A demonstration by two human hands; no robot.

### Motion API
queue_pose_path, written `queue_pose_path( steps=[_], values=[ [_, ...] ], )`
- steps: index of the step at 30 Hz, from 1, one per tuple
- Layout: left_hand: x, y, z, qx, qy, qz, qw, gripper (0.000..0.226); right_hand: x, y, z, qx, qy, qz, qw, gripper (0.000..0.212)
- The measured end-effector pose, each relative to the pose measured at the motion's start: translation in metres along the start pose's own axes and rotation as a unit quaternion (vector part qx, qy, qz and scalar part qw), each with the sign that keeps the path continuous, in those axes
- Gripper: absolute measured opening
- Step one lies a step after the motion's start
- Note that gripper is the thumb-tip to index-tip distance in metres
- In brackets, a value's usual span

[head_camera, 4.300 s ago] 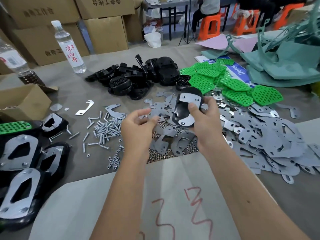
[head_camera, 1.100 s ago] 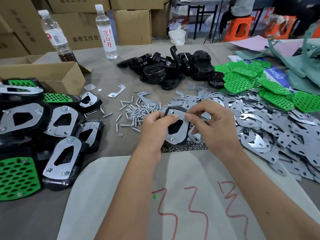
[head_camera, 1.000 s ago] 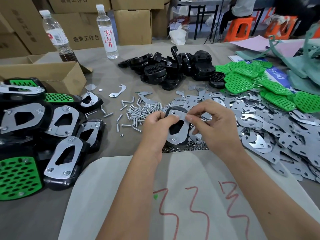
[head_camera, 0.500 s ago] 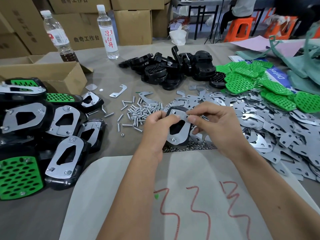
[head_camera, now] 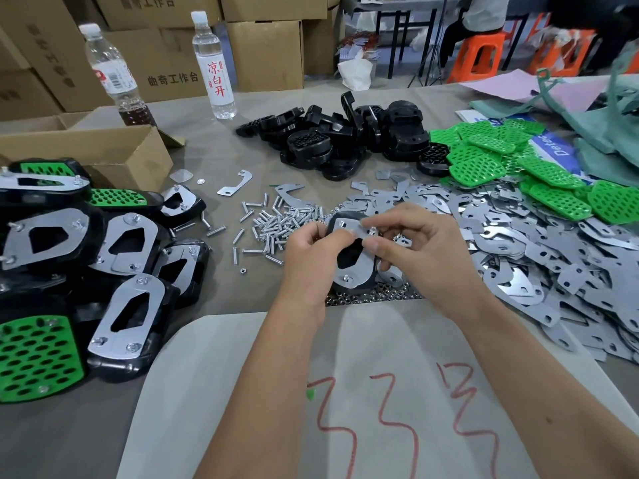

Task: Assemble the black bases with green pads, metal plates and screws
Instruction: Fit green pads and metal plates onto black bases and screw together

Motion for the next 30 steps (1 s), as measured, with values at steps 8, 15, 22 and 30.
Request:
queue_pose_path(
  steps=[8,15,22,30],
  values=[
    [0.005,0.001,0.004,-0.042,0.021,-0.038,0.998,0.015,0.005,0.005,-0.005,-0.058,-0.015,-0.024,0.998,0.032],
    [0.005,0.004,0.004,-0.073,0.035,-0.061,0.995,0.019,0.012,0.008,-0.005,-0.101,0.012,0.011,0.995,0.074],
    [0.005,0.004,0.003,-0.104,0.033,-0.067,0.992,0.03,0.011,-0.001,-0.006,-0.037,-0.008,-0.031,0.999,0.068],
    [-0.006,0.028,0.008,-0.163,0.015,-0.133,0.978,0.032,0.007,-0.022,-0.009,0.18,0.024,-0.34,0.923,0.012]
  ],
)
Point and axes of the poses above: each hand's wrist, its own z-axis towards the middle knuckle, its own y-axis out of the back of the hand, x = y × z, the point moved 3 cm from there along z, towards the middle knuckle, and after that the axes turned 2 degrees about -y, right-handed, at the moved point
